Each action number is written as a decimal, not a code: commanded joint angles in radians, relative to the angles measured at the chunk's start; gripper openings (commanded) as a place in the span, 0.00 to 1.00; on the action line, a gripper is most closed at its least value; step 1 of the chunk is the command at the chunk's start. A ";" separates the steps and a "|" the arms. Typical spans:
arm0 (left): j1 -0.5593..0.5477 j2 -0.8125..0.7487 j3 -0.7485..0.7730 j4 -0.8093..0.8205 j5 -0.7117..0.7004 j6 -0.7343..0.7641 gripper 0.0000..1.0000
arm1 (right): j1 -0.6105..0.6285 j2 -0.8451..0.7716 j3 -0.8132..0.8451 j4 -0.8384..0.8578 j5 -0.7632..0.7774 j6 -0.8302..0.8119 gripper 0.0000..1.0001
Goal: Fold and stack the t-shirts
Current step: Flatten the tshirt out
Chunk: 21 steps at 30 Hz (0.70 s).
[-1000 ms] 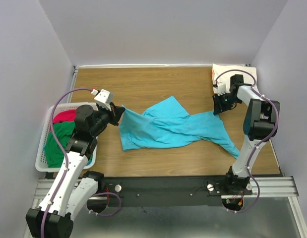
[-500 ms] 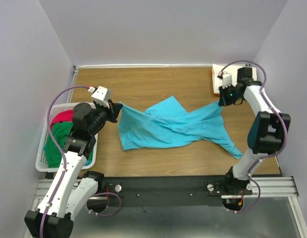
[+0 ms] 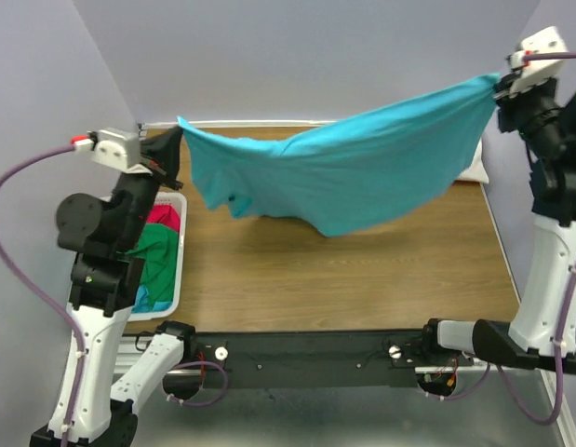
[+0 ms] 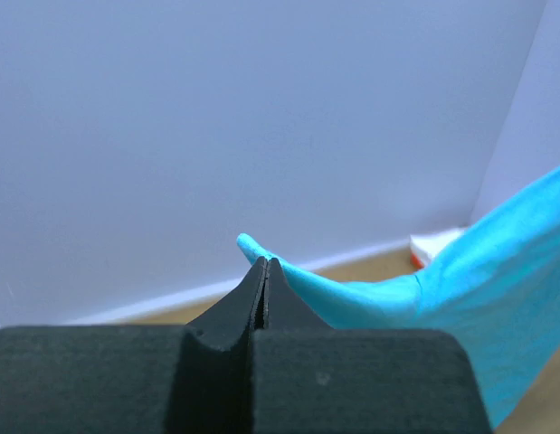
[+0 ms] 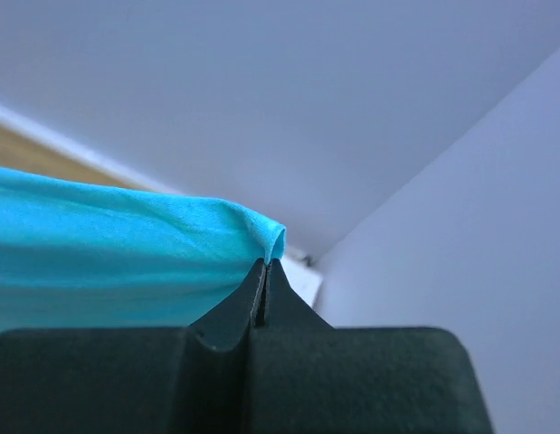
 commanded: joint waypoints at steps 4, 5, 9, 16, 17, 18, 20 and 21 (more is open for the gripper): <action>0.000 0.038 0.311 0.167 0.005 0.035 0.00 | -0.002 -0.053 0.352 -0.020 0.116 -0.023 0.00; 0.002 0.039 0.311 0.179 0.019 0.031 0.00 | -0.002 -0.053 0.392 -0.020 0.122 -0.023 0.01; 0.002 0.046 0.432 0.257 0.082 -0.006 0.00 | -0.002 -0.059 0.536 0.018 0.191 -0.023 0.01; 0.000 0.036 0.505 0.305 0.102 -0.048 0.00 | 0.013 -0.149 0.481 0.148 0.264 -0.032 0.01; 0.002 0.032 0.499 0.308 0.097 -0.046 0.00 | 0.018 -0.154 0.469 0.149 0.267 -0.034 0.01; 0.000 0.030 0.493 0.310 0.087 -0.037 0.00 | 0.023 -0.159 0.428 0.149 0.265 -0.034 0.01; 0.000 0.030 0.454 0.313 0.073 -0.026 0.00 | 0.024 -0.175 0.363 0.149 0.254 -0.034 0.01; 0.002 0.030 0.436 0.311 0.064 -0.020 0.00 | 0.024 -0.180 0.331 0.149 0.242 -0.036 0.01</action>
